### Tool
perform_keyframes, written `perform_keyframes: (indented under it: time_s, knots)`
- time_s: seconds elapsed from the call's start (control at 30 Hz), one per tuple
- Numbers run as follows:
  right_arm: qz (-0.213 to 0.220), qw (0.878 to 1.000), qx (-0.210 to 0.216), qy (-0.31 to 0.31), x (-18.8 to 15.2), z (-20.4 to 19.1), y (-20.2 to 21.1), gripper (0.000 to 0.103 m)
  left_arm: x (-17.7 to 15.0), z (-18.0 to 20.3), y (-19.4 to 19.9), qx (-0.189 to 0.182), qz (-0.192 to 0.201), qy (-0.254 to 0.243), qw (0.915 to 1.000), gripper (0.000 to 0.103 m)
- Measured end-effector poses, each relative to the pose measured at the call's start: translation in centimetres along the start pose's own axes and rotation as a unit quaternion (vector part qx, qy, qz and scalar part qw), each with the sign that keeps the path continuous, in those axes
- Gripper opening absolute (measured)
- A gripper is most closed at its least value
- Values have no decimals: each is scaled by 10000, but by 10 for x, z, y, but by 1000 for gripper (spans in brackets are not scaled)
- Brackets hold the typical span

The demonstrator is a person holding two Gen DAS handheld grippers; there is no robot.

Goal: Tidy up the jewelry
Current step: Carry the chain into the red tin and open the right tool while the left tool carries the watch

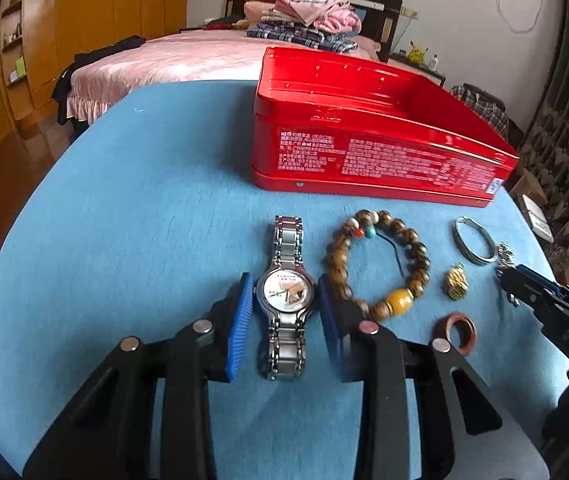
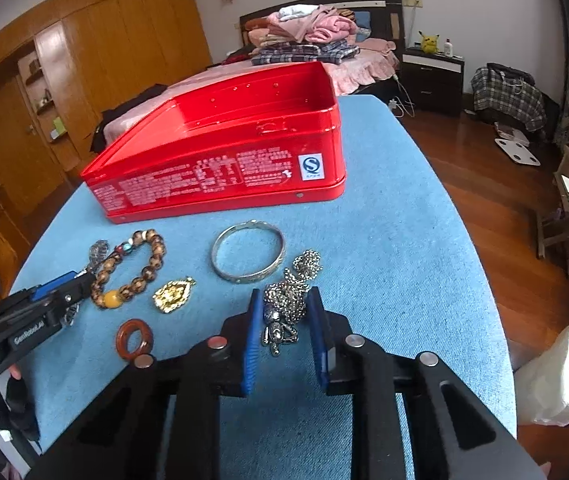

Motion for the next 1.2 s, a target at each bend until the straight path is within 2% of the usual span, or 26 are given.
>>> perform_keyframes:
  time_s: [0.23,0.33,0.4,0.47,0.57,0.77,1.2]
  knots:
    - [-15,9999,-114,105,1,-5,0,25,-11,6,5,74,30,-159,9998,32]
    - [-45,9998,-137,114,4,-6,-2,27,-8,8,2,73,-7,-190,9998,38]
    - [-53,9997,-177,155,5,-8,-2,27,-8,10,0,134,-25,-235,9996,38]
    - [-45,9997,-168,161,6,-7,-3,22,-7,9,0,182,7,-187,9997,31]
    - [-35,9999,6,100,3,-6,0,16,-6,7,2,99,52,-103,9999,31]
    - [118,9998,95,149,1,-7,19,16,-6,8,15,40,236,-5,9997,31]
    - [825,9953,439,236,48,-17,73,16,45,27,58,-288,884,-60,9957,31]
Point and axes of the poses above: each gripper's, at about its wrist camera, not at the fingertips, and y roughly against the way its jaws point, z to its right, x to its top, the point moved 4 cm from there along -y, roughly the way its jaws point, and after that the axes turned 12 degrees about -x, right-handed, at the moved point
